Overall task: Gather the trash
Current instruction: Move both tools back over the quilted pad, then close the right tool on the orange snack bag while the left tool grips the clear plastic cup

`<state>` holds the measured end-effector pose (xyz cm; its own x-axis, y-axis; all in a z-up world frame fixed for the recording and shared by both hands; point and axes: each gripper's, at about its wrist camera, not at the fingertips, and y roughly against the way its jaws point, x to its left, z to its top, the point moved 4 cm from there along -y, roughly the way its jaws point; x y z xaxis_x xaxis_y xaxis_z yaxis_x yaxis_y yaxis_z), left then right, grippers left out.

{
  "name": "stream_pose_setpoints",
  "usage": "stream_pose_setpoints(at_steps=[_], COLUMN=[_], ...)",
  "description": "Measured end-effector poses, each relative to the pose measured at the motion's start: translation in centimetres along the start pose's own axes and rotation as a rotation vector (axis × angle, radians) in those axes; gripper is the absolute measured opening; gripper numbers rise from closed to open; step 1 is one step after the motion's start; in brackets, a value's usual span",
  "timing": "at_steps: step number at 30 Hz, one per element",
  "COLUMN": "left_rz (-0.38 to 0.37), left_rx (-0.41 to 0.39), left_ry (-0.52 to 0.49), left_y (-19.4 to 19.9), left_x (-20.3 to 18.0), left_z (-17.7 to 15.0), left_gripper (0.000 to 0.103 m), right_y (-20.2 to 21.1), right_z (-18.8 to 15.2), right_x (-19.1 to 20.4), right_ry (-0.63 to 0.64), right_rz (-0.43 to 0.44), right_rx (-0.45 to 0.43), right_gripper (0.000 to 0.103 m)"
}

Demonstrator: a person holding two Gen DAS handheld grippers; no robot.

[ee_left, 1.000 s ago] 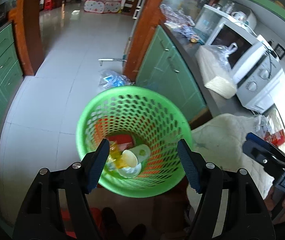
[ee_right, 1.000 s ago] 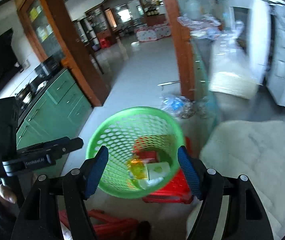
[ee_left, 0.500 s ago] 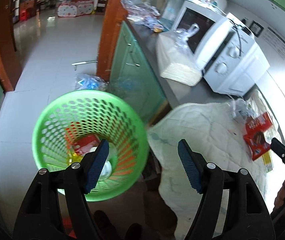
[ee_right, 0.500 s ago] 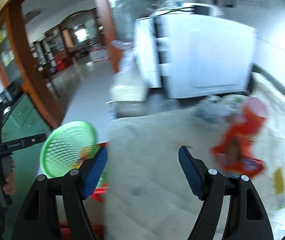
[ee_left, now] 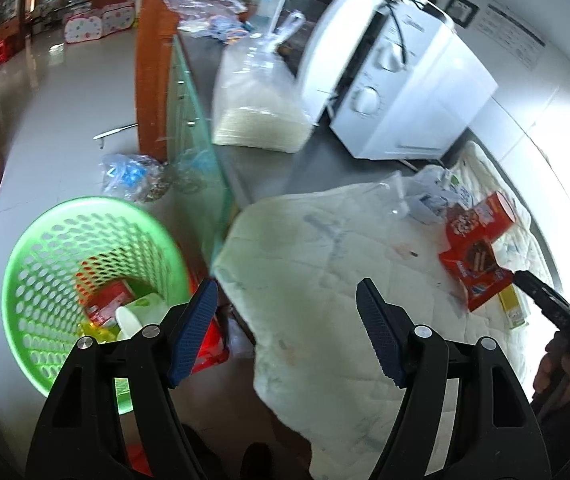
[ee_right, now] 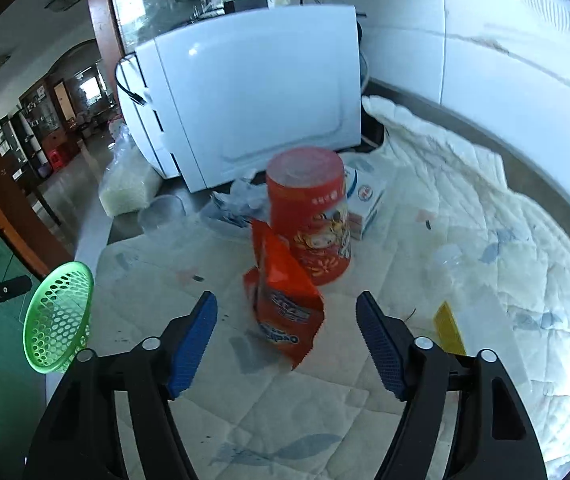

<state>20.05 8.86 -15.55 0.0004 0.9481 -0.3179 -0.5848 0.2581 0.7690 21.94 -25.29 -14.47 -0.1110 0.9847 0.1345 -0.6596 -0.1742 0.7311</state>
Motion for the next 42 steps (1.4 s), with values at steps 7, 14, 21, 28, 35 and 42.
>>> stream_pose_setpoints(at_steps=[7,14,21,28,35,42], left_rz=[-0.033,-0.067,-0.101,-0.108,-0.136,-0.141], left_rx=[0.042,0.079,0.12,0.15,0.178,0.189], left_ry=[-0.01,0.052,0.186,0.276,0.376,0.401], left_y=[-2.7,-6.0,-9.6,-12.6,-15.4,-16.9], left_x=[-3.7,-6.6,-8.3,-8.8,-8.4,-8.7], left_z=[1.1,2.6,4.5,6.2,6.8,7.0], left_gripper=[0.074,0.074,0.075,0.075,0.075,0.064], right_y=[-2.7,-3.9,-3.7,-2.9,-2.6,-2.2], right_z=[-0.3,-0.4,-0.7,-1.0,-1.2,-1.4], right_x=[-0.5,-1.1,-0.9,-1.2,-1.5,-1.5], right_ry=[-0.018,-0.043,-0.048,-0.054,-0.052,-0.053], right_rz=[0.022,0.068,0.096,0.102,0.099,0.1], right_rx=[0.034,0.041,0.03,0.008,0.003,0.002], right_gripper=[0.062,0.046,0.031,0.028,0.025,0.023])
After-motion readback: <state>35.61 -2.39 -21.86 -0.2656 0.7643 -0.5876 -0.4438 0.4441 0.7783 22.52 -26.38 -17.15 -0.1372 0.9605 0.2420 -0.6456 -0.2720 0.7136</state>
